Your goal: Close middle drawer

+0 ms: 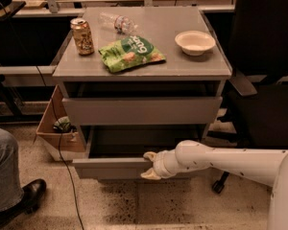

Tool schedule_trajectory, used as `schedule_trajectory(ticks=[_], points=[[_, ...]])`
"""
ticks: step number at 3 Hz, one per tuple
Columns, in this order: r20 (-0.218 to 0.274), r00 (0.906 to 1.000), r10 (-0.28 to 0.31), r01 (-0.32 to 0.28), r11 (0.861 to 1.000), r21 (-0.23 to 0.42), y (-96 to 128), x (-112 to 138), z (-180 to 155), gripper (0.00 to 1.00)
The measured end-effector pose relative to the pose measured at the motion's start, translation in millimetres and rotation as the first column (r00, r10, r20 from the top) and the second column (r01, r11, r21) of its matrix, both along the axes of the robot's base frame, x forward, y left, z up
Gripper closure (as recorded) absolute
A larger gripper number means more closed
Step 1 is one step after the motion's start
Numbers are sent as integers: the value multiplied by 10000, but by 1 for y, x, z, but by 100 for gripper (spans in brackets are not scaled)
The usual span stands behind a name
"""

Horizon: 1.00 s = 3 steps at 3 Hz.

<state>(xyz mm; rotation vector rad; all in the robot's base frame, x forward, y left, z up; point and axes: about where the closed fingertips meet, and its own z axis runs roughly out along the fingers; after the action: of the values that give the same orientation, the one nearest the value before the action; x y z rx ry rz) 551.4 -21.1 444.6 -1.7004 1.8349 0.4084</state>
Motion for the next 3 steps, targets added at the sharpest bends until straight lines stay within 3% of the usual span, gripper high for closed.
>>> schedule_trajectory(ticks=[1,2,3], points=[[2,10000,3,-3,10000,1,0,0,6,89],[2,10000,3,-3,10000,1,0,1,15,100],[5,10000,3,-3,10000,2,0,1,18,100]])
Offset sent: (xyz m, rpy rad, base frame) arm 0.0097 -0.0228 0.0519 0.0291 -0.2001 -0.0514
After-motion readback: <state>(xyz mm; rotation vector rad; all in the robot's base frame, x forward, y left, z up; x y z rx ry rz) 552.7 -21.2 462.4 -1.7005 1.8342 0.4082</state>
